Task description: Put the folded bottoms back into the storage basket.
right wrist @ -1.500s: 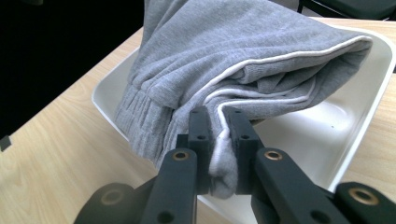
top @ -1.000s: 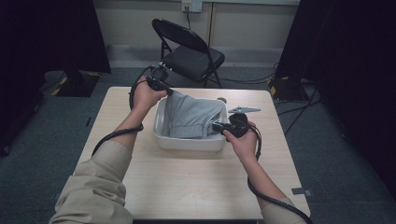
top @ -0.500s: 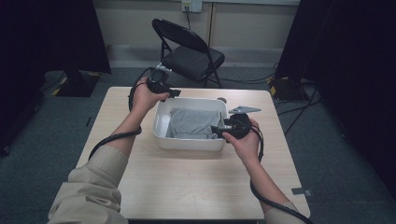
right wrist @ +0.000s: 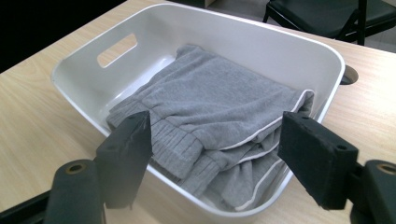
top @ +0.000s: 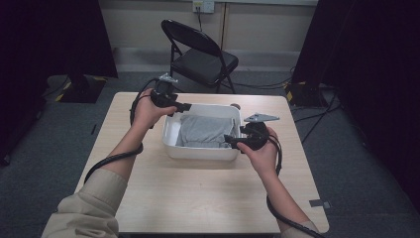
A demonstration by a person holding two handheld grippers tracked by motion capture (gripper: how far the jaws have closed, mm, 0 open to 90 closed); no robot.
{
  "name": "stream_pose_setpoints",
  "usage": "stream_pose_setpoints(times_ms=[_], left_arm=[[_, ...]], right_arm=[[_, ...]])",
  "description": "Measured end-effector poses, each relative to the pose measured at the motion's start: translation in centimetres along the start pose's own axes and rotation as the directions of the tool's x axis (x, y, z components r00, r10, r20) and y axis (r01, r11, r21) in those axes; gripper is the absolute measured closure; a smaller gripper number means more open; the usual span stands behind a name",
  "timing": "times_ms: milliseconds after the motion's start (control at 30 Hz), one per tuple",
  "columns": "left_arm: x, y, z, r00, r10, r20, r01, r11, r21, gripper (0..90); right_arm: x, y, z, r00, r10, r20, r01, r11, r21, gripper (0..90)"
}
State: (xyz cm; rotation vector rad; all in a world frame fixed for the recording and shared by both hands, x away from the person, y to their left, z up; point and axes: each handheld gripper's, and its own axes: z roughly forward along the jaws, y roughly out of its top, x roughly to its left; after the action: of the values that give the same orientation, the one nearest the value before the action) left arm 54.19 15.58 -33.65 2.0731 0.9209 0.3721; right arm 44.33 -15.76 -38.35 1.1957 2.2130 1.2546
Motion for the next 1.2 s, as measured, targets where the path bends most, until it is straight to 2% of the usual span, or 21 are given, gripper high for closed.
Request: stream_pose_setpoints(times_ms=[333,667,1200], left_arm=[[-0.8,-1.5,-1.7,0.9991,-0.025,0.034,0.026,0.9995,-0.019,23.1],[-1.7,-2.5,-2.9,0.9979,-0.023,0.060,0.025,0.9991,-0.034,22.1],[-2.4,-4.6,-3.6,0.9974,-0.034,0.063,0.036,0.9992,-0.020,21.5]], right_arm=[[0.9,0.1,-0.9,1.0000,-0.003,0.002,0.003,1.000,-0.008,22.1],[1.5,-0.4,-1.4,1.0000,-0.001,0.003,0.001,1.000,-0.002,20.3],[1.3,-1.3,-2.4,1.0000,0.005,0.003,-0.005,1.000,-0.011,18.7]])
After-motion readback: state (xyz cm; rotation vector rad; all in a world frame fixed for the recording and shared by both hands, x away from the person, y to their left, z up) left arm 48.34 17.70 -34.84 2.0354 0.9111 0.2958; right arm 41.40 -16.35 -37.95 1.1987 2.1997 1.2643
